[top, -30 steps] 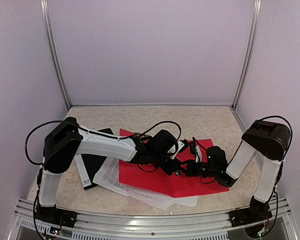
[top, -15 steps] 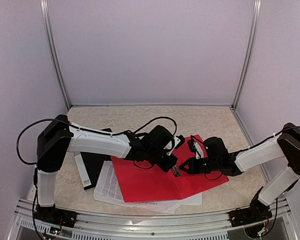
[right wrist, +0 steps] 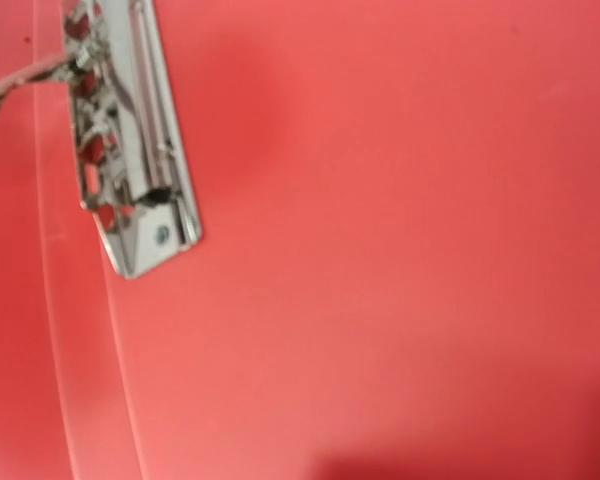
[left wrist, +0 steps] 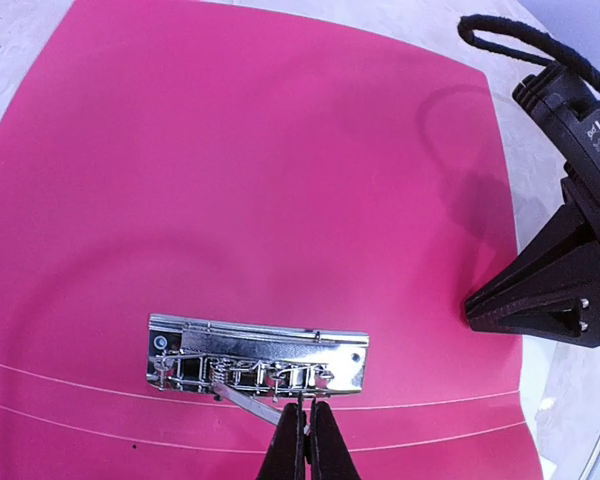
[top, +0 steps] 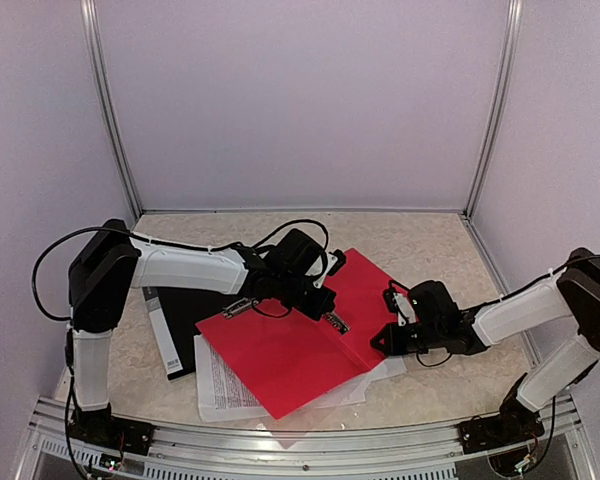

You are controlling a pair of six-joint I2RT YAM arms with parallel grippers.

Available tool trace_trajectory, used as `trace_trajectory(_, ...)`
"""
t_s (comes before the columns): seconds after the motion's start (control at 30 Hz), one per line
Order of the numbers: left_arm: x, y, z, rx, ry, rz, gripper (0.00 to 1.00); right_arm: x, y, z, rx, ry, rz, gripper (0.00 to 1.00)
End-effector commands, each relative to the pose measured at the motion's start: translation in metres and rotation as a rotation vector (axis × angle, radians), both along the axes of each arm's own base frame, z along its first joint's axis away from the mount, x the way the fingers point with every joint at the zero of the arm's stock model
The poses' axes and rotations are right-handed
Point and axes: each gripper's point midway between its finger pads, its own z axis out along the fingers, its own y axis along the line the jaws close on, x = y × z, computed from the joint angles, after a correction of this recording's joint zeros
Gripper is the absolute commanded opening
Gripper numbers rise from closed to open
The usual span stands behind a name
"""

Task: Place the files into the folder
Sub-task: Open the spring clip on the folder at the center of the board.

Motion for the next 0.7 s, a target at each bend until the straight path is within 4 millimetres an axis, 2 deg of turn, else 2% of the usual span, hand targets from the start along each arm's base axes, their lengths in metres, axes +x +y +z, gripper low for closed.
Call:
trace_trajectory(0.0,0.006,0.010,0.006,-0.008,0.025,0.019,0.00,-0.014,-0.027,-0.045,-0.111,0.089,-0.048,0.04)
trace_trajectory(0.13,0.016,0.020,0.003,0.003,0.034,0.056,0.00,-0.023,-0.032,-0.061,-0.119,0.125,-0.058,0.02)
trace_trajectory(0.23,0.029,0.036,-0.003,0.021,0.044,0.108,0.00,-0.029,-0.036,-0.068,-0.117,0.143,-0.069,0.02)
trace_trajectory(0.33,0.040,0.049,-0.006,0.018,0.059,0.146,0.00,-0.032,-0.039,-0.070,-0.113,0.150,-0.079,0.01)
trace_trajectory(0.53,0.055,0.069,0.000,0.001,0.059,0.192,0.00,-0.037,-0.042,-0.074,-0.114,0.165,-0.086,0.01)
trace_trajectory(0.67,0.068,0.088,-0.006,0.032,0.057,0.248,0.02,-0.038,-0.041,-0.074,-0.106,0.166,-0.082,0.01)
